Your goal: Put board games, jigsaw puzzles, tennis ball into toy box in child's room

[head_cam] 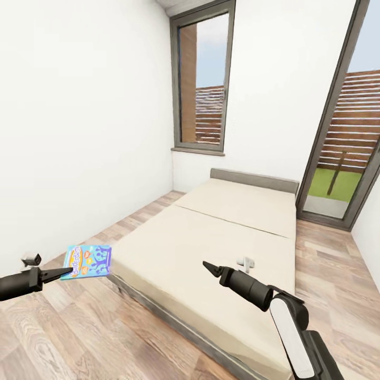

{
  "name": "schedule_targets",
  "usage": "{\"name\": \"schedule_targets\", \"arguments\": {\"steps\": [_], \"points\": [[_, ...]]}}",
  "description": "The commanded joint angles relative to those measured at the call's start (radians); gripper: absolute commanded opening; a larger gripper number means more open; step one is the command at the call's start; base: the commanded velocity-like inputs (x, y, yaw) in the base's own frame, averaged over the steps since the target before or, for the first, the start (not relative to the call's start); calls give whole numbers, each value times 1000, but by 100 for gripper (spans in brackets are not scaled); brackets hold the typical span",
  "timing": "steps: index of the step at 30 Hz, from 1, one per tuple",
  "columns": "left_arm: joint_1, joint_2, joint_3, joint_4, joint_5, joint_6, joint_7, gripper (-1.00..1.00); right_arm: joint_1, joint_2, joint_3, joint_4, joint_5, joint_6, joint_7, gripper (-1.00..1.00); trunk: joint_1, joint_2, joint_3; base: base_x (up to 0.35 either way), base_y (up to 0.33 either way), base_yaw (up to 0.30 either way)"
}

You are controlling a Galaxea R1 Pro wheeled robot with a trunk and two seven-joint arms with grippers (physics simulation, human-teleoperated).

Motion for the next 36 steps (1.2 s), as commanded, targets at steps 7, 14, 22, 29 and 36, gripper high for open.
{"name": "schedule_targets", "arguments": {"steps": [7,14,22,29,36], "points": [[-1,-1,0,0,0,10,-4,-100,-1,5,-1,-1,2,4,2,100,-27,49,18,0,0,287],[-1,-1,0,0,0,10,-4,-100,0,9,0,-1,3,4,1,100,-54,98,37,0,0,287],[-1,-1,1,0,0,10,-4,-100,-1,11,0,-1,3,3,1,100,-85,154,59,0,0,287],[-1,-1,1,0,0,10,-4,-100,-1,3,37,-1,5,-2,-3,100,-111,203,78,0,0,287],[-1,-2,2,0,0,10,-4,-100,-1,1,44,-1,5,-3,-5,100,-138,252,97,0,0,287]]}}
